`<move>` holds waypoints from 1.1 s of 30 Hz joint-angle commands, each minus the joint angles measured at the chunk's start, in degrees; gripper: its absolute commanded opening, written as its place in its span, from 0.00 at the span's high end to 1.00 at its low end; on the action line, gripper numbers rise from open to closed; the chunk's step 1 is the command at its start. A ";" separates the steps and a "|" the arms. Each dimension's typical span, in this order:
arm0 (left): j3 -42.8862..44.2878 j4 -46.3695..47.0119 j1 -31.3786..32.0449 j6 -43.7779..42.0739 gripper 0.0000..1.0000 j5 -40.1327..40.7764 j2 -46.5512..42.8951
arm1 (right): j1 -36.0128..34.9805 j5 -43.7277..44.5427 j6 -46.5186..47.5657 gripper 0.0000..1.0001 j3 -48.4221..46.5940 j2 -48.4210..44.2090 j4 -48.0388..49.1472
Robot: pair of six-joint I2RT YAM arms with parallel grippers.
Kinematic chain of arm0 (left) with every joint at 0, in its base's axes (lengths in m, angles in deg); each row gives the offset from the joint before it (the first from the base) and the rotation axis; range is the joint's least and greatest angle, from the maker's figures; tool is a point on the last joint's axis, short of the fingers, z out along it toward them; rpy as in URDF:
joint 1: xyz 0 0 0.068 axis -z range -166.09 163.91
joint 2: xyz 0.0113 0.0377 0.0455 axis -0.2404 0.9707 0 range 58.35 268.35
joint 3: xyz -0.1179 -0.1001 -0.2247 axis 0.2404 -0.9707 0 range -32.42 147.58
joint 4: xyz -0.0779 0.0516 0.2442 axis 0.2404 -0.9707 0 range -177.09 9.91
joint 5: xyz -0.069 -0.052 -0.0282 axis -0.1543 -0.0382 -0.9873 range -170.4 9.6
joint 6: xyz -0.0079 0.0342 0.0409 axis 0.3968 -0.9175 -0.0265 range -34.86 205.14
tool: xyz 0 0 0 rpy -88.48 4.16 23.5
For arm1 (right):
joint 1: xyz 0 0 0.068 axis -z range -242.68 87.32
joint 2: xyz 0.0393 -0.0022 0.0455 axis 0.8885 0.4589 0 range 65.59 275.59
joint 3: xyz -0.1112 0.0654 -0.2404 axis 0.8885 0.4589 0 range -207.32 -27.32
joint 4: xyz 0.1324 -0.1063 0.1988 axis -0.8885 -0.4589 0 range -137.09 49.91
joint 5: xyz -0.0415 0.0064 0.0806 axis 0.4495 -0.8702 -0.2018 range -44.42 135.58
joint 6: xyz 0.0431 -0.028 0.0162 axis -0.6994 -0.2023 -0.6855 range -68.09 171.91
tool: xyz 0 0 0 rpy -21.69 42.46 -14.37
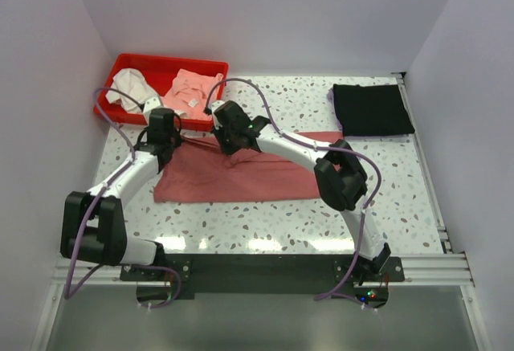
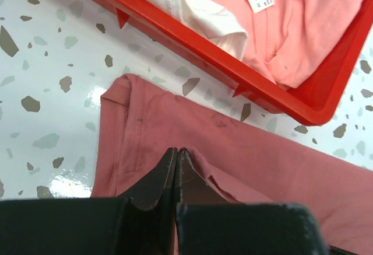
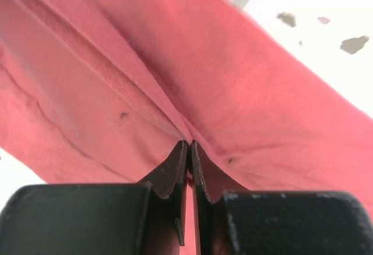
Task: Fold and stack the t-shirts
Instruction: Fold the tshirt
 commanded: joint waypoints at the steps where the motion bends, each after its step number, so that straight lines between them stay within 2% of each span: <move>1: 2.99 -0.11 -0.56 -0.40 1.00 5.87 1.55 | 0.54 6.39 1.45 0.89 -5.41 1.33 -3.35; 2: 3.69 -0.37 -0.56 -0.48 1.00 5.96 2.60 | 0.63 7.54 1.45 0.82 -6.29 1.94 -4.05; 3: 4.30 -0.89 -0.56 -0.39 0.79 5.79 3.13 | 0.63 8.86 1.28 0.60 -8.04 2.82 -4.67; 4: 4.92 -1.42 -0.56 -0.13 0.63 5.35 3.66 | 0.63 10.79 1.10 0.58 -8.84 3.26 -5.81; 5: 5.88 -2.12 -0.56 0.13 0.22 5.00 4.36 | 0.63 11.68 1.19 0.54 -9.63 3.35 -6.17; 6: 6.24 -2.56 -0.56 0.40 0.09 4.91 4.54 | 0.63 12.38 1.01 0.43 -9.73 3.35 -6.35; 7: 6.59 -2.83 -0.56 0.66 0.00 4.56 4.54 | 0.63 13.34 0.66 0.42 -9.29 2.83 -6.35; 11: 5.72 -3.36 -0.56 1.27 0.00 2.80 2.53 | 0.63 12.92 0.57 0.40 -6.22 -0.42 -4.24; 13: 5.02 -4.06 -0.56 2.24 0.00 1.58 1.12 | 0.63 12.74 0.05 0.35 -3.67 -1.83 -3.89; 14: 3.79 -4.41 -0.56 2.77 0.00 0.78 -0.37 | 0.63 12.13 0.05 0.26 -1.75 -3.49 -3.71; 16: 1.77 -4.07 -0.38 4.69 0.00 -3.67 -2.04 | 0.63 11.60 0.05 0.01 0.54 -5.16 -2.66; 21: -7.81 5.07 1.02 7.69 0.00 -19.32 -5.66 | 1.77 15.11 -0.48 0.01 8.81 -10.79 -0.81; 25: -9.75 9.64 6.11 9.10 0.00 -17.59 -3.20 | 5.02 15.03 -1.53 0.01 16.71 -15.53 1.73; 29: -7.91 10.44 6.38 9.63 0.00 -17.68 3.03 | 12.91 10.91 -3.64 0.01 22.52 -18.00 3.41; 33: -6.68 10.97 6.38 9.63 0.00 -17.50 6.47 | 17.85 8.34 -3.39 0.01 23.50 -16.34 2.71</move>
